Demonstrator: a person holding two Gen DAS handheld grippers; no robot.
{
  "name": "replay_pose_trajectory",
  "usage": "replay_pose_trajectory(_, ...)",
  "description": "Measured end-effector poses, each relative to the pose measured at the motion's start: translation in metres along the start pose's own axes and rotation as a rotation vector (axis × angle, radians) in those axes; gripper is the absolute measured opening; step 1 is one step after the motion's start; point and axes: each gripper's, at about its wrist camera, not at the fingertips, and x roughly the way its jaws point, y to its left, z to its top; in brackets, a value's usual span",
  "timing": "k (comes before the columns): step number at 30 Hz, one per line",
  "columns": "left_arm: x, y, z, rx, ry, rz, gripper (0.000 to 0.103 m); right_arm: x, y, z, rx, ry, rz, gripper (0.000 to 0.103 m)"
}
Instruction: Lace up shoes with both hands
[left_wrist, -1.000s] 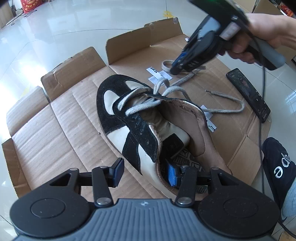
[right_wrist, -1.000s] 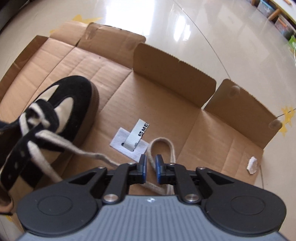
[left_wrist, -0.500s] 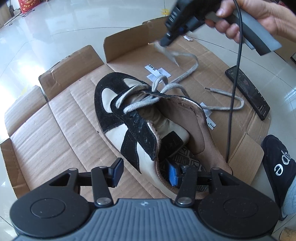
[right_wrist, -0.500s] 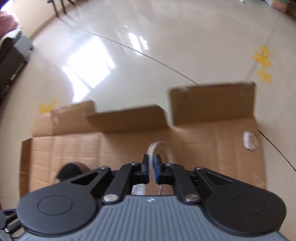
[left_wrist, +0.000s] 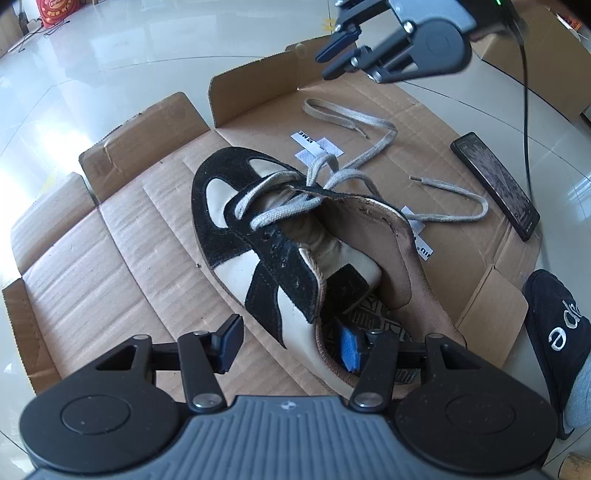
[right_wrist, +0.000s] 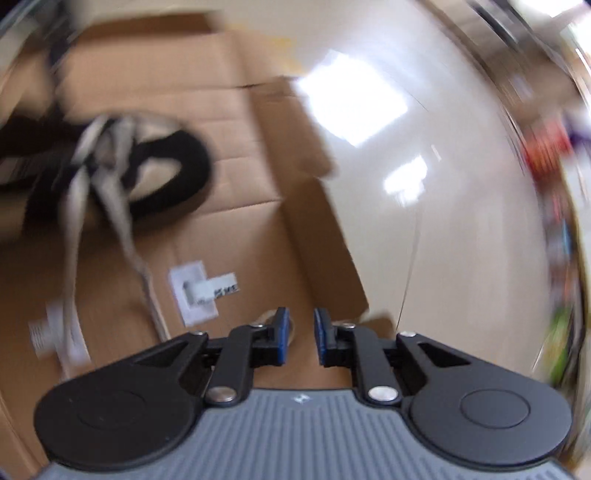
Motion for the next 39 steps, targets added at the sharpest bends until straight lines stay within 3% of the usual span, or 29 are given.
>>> replay_pose_trajectory(12, -0.001, 0.007, -0.001, -0.025, -0.002, -0.006, 0.055, 0.037, 0.043, -0.013, -0.533, -0.003, 0.039, 0.015)
replay_pose_trajectory(19, 0.0, 0.007, -0.001, -0.025, 0.001, -0.007, 0.056, 0.04, 0.062, -0.032, -0.654, 0.017, 0.043, 0.017)
replay_pose_trajectory(28, 0.005, 0.005, -0.001, -0.017, 0.014, -0.009, 0.056, 0.044, 0.083, -0.046, -1.038, -0.025, 0.025, 0.023)
replay_pose_trajectory(32, 0.005, 0.004, -0.001, -0.016, 0.017, -0.009, 0.056, 0.046, 0.079, -0.039, -1.175, -0.019, 0.086, 0.025)
replay_pose_trajectory(34, 0.006, 0.004, 0.0, -0.017, 0.019, -0.01, 0.056, 0.047, 0.076, -0.034, -1.199, -0.008, 0.124, 0.025)
replay_pose_trajectory(38, 0.006, 0.003, -0.001, -0.02, 0.019, -0.012, 0.056, 0.055, 0.059, -0.006, -1.051, 0.066, 0.244, 0.023)
replay_pose_trajectory(39, 0.006, 0.003, -0.001, -0.021, 0.02, -0.013, 0.056, 0.06, 0.052, 0.005, -0.954, 0.1, 0.281, 0.022)
